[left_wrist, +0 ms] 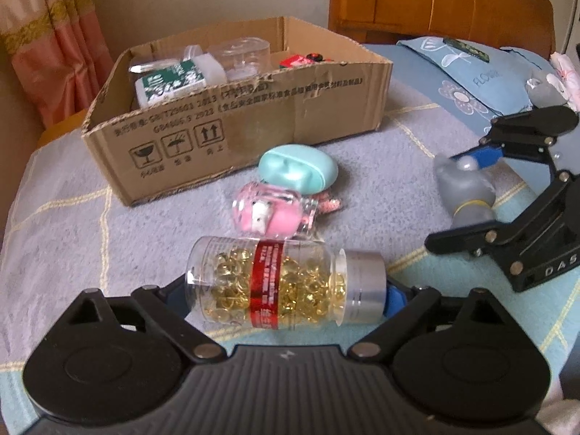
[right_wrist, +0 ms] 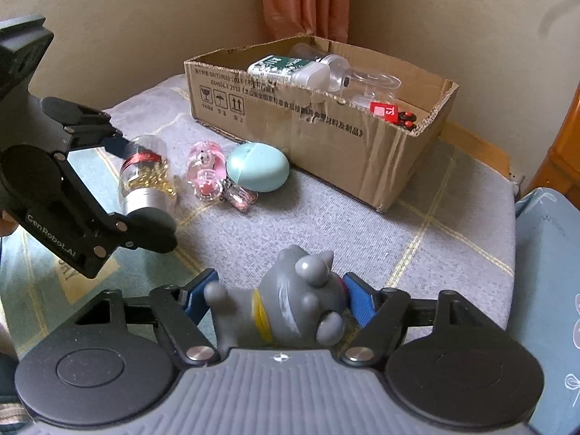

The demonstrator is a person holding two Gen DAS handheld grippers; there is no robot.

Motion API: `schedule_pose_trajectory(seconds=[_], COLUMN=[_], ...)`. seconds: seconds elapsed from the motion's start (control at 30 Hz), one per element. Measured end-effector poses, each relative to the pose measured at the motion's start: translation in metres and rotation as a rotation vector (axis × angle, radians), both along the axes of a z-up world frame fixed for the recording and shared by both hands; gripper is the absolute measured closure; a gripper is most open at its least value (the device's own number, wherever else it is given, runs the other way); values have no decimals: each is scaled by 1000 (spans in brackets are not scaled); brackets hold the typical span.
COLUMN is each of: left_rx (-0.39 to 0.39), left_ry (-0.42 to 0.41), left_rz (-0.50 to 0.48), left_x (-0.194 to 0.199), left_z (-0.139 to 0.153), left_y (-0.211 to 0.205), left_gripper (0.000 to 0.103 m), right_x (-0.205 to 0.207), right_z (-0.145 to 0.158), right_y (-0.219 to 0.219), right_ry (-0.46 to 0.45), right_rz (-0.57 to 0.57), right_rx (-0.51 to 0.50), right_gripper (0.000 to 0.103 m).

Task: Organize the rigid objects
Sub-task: 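Carry the capsule bottle and grey figure into the box and release both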

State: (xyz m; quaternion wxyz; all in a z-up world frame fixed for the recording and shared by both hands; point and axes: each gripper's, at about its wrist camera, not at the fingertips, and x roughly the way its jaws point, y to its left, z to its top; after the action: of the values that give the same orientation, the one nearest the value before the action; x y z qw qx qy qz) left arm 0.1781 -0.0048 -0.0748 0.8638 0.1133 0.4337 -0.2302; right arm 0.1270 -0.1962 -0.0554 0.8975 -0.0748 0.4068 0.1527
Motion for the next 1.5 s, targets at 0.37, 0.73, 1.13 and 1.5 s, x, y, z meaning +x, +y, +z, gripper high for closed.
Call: schedule_pose_trajectory(seconds=[0.37, 0.73, 1.13, 1.5], left_rx=[43, 53, 41, 45], left_ry=[1, -43, -38, -45], left_rz=[-43, -113, -152, -159], left_x=[-1, 5, 3, 3], left_z=[39, 59, 57, 61], left_y=[23, 29, 32, 31], left_gripper=[8, 8, 8, 8], right_x=[3, 23, -11, -16], right_z=[30, 44, 22, 9], right_y=[7, 7, -11, -19], right_ry=[-1, 22, 130, 183], right_rz=[18, 18, -10, -19], right_rx=[-59, -65, -85, -92], right_gripper=[26, 20, 14, 26])
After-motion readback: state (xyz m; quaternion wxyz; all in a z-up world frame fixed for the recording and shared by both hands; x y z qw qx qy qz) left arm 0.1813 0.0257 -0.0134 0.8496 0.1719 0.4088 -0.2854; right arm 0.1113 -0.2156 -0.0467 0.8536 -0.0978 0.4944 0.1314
